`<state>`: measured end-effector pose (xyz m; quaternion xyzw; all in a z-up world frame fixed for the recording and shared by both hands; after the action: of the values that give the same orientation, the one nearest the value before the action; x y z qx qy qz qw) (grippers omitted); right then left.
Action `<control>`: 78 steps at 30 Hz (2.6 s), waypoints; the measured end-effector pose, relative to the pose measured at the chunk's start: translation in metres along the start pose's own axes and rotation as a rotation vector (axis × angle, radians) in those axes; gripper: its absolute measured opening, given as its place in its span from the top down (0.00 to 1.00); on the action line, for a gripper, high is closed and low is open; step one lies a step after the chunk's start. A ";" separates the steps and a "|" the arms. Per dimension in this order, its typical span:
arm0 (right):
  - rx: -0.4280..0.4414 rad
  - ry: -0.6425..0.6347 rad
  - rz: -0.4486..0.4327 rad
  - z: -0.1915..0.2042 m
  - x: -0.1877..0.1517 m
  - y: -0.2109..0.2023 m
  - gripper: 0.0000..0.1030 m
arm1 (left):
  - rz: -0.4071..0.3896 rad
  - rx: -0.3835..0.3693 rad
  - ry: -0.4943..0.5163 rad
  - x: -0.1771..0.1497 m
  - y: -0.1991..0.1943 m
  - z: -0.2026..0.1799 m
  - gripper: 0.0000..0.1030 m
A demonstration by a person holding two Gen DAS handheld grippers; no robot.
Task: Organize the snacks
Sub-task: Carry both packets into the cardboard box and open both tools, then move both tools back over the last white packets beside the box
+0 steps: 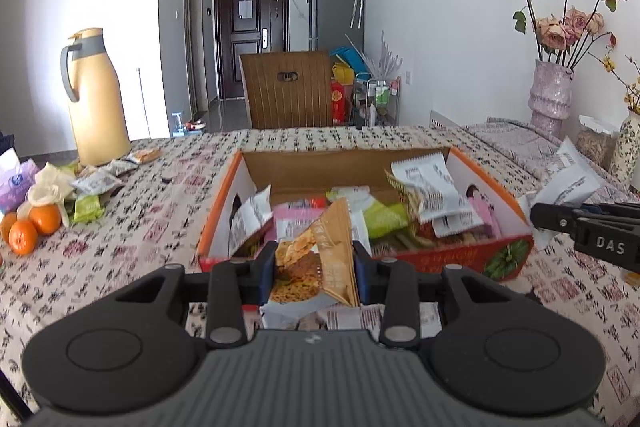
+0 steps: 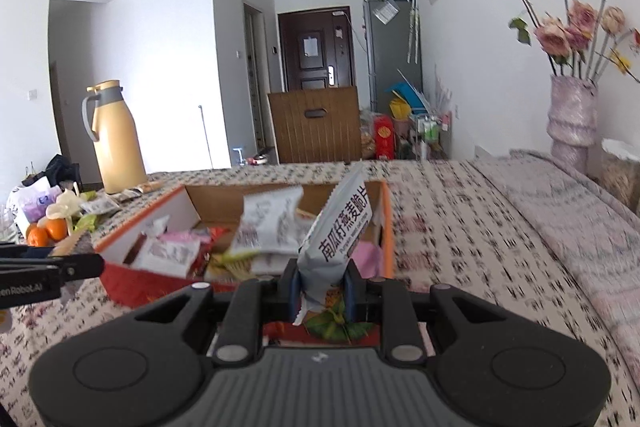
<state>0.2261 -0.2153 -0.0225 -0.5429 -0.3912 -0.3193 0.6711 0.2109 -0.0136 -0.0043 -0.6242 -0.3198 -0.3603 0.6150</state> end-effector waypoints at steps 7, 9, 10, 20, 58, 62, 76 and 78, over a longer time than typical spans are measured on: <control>0.014 -0.019 -0.027 0.012 0.028 0.022 0.80 | -0.028 0.004 0.008 0.027 0.017 -0.004 0.63; 0.014 -0.024 -0.029 0.014 0.035 0.031 0.80 | -0.031 0.006 0.010 0.033 0.023 -0.005 0.63; 0.015 -0.025 -0.030 0.014 0.039 0.035 0.80 | -0.033 0.007 0.011 0.036 0.026 -0.006 0.63; 0.007 -0.024 -0.046 0.016 0.069 0.081 0.80 | -0.030 0.004 -0.014 0.055 0.060 -0.009 0.63; 0.028 0.001 -0.020 0.020 0.049 0.108 0.00 | -0.052 0.076 -0.134 0.052 0.085 0.029 0.00; 0.024 0.003 -0.024 0.020 0.049 0.107 0.00 | -0.056 0.077 -0.131 0.052 0.083 0.027 0.00; 0.000 0.005 -0.054 0.020 0.056 0.085 0.00 | -0.086 0.081 -0.139 0.059 0.054 0.029 0.00; -0.001 0.003 -0.057 0.021 0.056 0.079 0.00 | -0.091 0.080 -0.135 0.058 0.046 0.030 0.00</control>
<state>0.3170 -0.1784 -0.0093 -0.5314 -0.4053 -0.3392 0.6621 0.2826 0.0116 0.0205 -0.6069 -0.4028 -0.3318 0.5994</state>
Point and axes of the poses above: each gripper's, at about its wrist camera, not at the fingertips, and y roughly the way its jaws point, z to its left, x to its top, the point moved 10 cm from there along y, roughly the way its jaws point, and after that the axes turned 5 degrees about z, right-handed, at the moved point
